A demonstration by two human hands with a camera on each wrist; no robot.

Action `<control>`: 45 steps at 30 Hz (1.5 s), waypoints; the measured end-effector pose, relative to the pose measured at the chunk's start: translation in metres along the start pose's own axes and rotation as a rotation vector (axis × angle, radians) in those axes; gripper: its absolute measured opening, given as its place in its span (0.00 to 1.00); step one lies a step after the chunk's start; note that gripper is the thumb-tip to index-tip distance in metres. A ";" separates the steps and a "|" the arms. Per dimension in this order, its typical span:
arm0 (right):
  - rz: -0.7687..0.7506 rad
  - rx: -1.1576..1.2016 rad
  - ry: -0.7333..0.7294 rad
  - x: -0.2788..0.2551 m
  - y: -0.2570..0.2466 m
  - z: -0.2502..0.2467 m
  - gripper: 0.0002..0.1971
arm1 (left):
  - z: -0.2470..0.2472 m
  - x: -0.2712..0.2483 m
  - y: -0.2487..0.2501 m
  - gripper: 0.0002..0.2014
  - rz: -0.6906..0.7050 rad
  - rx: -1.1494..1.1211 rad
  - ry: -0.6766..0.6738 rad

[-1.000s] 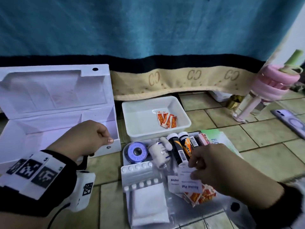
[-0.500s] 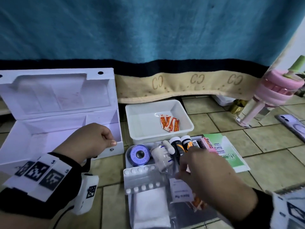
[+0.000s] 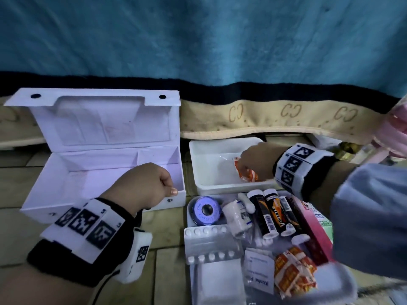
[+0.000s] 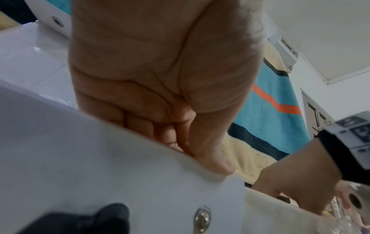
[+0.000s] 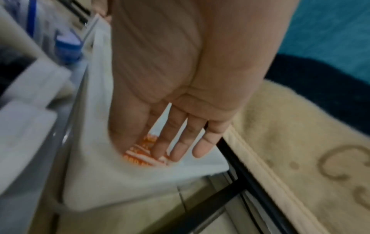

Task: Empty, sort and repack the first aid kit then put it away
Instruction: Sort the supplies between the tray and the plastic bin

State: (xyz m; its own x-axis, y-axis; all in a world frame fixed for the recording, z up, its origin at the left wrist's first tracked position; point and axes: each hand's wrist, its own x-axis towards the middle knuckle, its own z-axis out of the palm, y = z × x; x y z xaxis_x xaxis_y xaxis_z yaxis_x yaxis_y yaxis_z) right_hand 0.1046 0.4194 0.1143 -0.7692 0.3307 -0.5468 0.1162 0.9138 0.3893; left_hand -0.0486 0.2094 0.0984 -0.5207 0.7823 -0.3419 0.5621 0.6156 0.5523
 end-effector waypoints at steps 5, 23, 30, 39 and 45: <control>0.010 -0.097 0.043 0.013 -0.003 0.008 0.06 | 0.001 0.000 -0.001 0.06 0.008 0.010 0.014; 0.073 -0.096 0.023 0.011 0.005 0.018 0.12 | -0.001 0.001 0.000 0.07 -0.015 0.015 -0.020; 0.121 0.263 0.492 -0.029 0.022 -0.003 0.05 | -0.001 0.001 -0.003 0.07 -0.002 0.012 -0.006; 0.092 0.558 0.187 -0.149 -0.024 0.000 0.05 | -0.002 0.001 0.002 0.07 0.024 0.073 0.008; -0.011 0.465 0.118 -0.135 -0.063 0.056 0.09 | -0.001 0.002 0.001 0.08 0.030 0.064 0.029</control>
State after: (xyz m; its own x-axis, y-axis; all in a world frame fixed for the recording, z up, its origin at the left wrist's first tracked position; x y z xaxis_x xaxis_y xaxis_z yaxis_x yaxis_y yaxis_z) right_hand 0.2360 0.3307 0.1220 -0.8348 0.3163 -0.4506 0.3559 0.9345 -0.0033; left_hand -0.0497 0.2117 0.0986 -0.5213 0.7977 -0.3032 0.6173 0.5978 0.5114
